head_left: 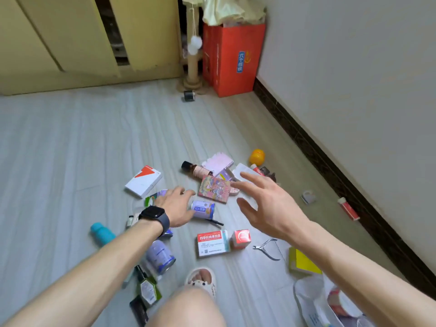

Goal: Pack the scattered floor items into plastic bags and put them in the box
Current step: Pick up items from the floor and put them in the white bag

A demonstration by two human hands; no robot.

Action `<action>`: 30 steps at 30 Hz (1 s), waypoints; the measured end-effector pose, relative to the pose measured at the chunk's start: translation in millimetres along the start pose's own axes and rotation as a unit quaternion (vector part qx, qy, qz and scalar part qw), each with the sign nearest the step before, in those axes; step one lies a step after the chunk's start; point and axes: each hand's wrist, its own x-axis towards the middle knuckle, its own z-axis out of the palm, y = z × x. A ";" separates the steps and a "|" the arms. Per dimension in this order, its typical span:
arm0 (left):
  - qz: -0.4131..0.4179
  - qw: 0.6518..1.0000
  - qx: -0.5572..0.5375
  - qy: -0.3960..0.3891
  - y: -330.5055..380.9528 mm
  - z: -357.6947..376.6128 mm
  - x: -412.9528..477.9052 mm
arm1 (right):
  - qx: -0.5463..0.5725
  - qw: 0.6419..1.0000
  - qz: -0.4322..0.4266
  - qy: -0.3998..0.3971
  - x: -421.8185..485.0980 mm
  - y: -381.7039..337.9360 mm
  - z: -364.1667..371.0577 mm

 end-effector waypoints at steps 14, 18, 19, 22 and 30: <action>-0.220 0.970 -0.098 0.026 -70.3 169.0 53.4 | -0.033 0.975 0.039 -0.216 69.0 34.8 254.4; -0.268 0.947 -0.154 0.083 -61.6 186.0 62.5 | -0.024 0.974 0.103 -0.202 96.4 48.0 289.5; -0.279 0.940 -0.173 0.091 -60.7 186.1 64.6 | -0.022 0.973 0.122 -0.195 102.1 49.9 295.3; -0.311 0.914 -0.243 0.090 -60.5 181.1 75.7 | -0.033 0.959 0.179 -0.216 115.1 50.1 302.3; -0.274 0.772 -0.573 0.028 -59.2 124.3 68.2 | 0.085 0.941 0.203 -0.258 106.5 65.4 215.7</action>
